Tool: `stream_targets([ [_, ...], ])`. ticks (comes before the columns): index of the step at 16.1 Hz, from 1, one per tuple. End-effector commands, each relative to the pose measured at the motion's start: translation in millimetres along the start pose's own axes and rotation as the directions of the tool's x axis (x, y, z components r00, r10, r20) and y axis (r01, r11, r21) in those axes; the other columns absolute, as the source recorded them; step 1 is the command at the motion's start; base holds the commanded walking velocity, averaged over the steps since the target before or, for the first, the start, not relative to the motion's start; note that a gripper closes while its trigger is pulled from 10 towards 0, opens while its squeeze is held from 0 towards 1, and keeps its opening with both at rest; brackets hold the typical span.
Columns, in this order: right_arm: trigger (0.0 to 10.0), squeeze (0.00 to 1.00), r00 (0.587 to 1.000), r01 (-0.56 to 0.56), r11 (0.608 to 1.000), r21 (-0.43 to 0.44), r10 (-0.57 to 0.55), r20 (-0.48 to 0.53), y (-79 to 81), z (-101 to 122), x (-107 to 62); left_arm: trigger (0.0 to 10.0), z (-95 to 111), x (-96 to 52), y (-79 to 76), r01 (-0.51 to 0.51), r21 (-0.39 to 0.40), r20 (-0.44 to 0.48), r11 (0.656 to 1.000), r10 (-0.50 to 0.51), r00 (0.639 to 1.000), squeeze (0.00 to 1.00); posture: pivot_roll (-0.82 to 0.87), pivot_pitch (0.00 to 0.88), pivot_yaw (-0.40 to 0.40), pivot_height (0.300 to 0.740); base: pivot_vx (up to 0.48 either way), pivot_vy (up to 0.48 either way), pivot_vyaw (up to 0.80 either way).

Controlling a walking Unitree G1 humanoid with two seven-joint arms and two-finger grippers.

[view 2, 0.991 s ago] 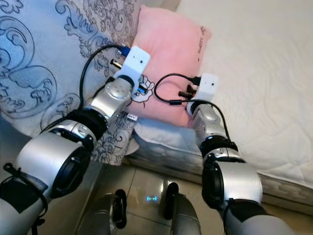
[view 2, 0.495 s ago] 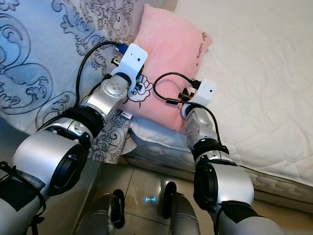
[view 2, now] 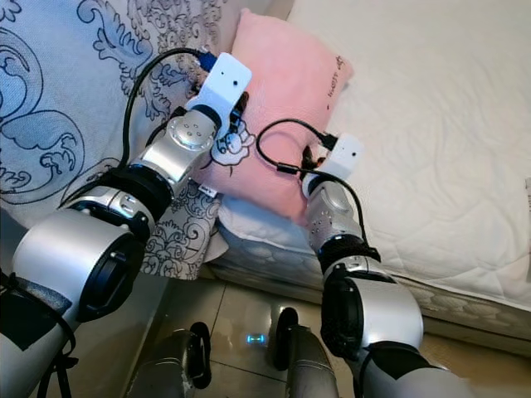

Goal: Clean up the room

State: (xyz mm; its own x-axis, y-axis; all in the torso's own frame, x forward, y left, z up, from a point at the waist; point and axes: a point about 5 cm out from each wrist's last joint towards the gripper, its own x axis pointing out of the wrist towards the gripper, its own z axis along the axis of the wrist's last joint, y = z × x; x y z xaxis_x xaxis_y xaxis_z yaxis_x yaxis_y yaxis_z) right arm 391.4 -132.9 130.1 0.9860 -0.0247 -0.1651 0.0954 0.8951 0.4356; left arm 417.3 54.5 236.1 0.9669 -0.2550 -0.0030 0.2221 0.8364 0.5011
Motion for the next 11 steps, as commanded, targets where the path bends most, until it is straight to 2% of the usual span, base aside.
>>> stream_targets([
  [1,10.0,1.0,1.0,-0.01,1.0,-0.003,0.01,-0.007,5.8,-5,-1.3,10.0,4,0.8,2.5,0.009,0.036,-0.001,0.999,-0.009,1.0,1.0,0.05,0.25,0.007,0.736,0.0,0.0,0.0],
  [5,10.0,1.0,0.999,-0.041,0.999,0.013,0.041,0.029,16.5,-1,-1.4,10.0,-2,-0.3,7.2,0.005,0.04,0.003,0.999,-0.005,1.0,1.0,0.04,0.175,0.021,0.736,0.0,0.0,0.0],
  [7,10.0,1.0,0.996,-0.062,0.998,0.009,0.062,0.061,24.4,-5,-6.3,10.0,-2,-1.6,8.9,0.013,0.047,0.046,0.999,-0.015,0.999,1.0,0.04,0.151,0.029,0.736,0.0,0.0,0.0],
  [8,10.0,1.0,0.994,-0.071,0.997,-0.005,0.071,0.085,29.1,-6,-10.2,10.0,-9,-3.8,5.8,0.022,0.042,0.061,0.999,-0.025,0.998,1.0,0.06,0.112,0.034,0.736,0.0,0.0,0.0],
  [10,10.0,1.0,0.988,-0.088,0.995,-0.051,0.094,0.124,35.8,-10,-23.2,10.0,-42,-12.7,-7.4,0.091,0.008,0.0,0.996,-0.091,0.996,1.0,0.05,0.078,0.047,0.736,0.0,0.0,0.0],
  [11,10.0,1.0,0.989,-0.084,0.995,-0.056,0.091,0.12,34.5,-14,-25.5,10.0,-50,-15.0,-9.6,0.103,-0.003,-0.02,0.995,-0.103,0.994,1.0,0.05,0.068,0.049,0.736,0.0,0.0,0.0],
])
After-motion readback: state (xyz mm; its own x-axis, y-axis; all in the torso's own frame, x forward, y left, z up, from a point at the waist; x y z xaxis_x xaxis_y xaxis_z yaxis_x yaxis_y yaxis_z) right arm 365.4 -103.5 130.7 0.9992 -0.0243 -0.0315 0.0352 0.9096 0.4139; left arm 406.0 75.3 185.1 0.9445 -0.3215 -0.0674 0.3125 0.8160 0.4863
